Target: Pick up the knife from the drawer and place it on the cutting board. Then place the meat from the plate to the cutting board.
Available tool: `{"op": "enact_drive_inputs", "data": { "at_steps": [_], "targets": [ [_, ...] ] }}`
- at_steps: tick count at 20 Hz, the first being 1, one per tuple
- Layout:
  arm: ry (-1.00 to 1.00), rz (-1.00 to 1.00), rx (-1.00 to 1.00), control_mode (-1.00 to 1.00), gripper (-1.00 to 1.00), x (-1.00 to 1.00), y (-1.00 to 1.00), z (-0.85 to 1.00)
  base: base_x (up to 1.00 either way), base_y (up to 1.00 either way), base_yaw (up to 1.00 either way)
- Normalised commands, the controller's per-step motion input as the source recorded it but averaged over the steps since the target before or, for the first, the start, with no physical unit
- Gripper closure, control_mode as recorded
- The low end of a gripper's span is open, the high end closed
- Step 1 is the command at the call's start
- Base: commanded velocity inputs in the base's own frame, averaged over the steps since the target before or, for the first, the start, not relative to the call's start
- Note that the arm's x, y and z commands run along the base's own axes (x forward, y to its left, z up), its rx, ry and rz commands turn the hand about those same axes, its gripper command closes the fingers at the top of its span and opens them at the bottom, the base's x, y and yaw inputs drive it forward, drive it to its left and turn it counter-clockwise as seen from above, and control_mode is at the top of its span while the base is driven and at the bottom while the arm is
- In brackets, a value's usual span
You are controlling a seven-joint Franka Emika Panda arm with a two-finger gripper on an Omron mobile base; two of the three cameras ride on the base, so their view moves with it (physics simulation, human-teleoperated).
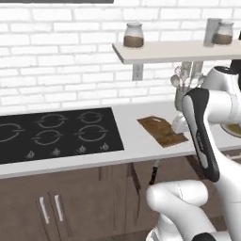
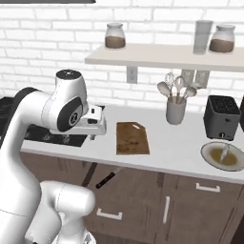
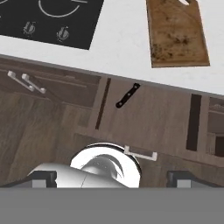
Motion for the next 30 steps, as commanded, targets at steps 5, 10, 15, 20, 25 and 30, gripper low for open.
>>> {"op": "enact_drive_inputs", "data": {
  "at_steps": [5,10,15,20,25,30],
  "targets": [
    [0.00,0.00,0.00,1.00,-1.00,0.00,0.00,0.00,0.03,-0.87,0.15],
    [0.00,0.00,0.00,1.00,-1.00,0.00,0.00,0.00,0.03,-0.82,0.17],
    [0.00,0.00,0.00,1.00,-1.00,0.00,0.00,0.00,0.00,-0.63,0.29],
    [0.00,0.00,0.00,1.00,-1.00,0.00,0.00,0.00,0.00,-0.14,0.34],
    [0.00,0.00,0.00,1.00,-1.00,0.00,0.00,0.00,0.03,-0.06,0.33],
    [0.00,0.00,0.00,1.00,-1.00,0.00,0.00,0.00,0.00,-0.29,0.32]
  ]
}}
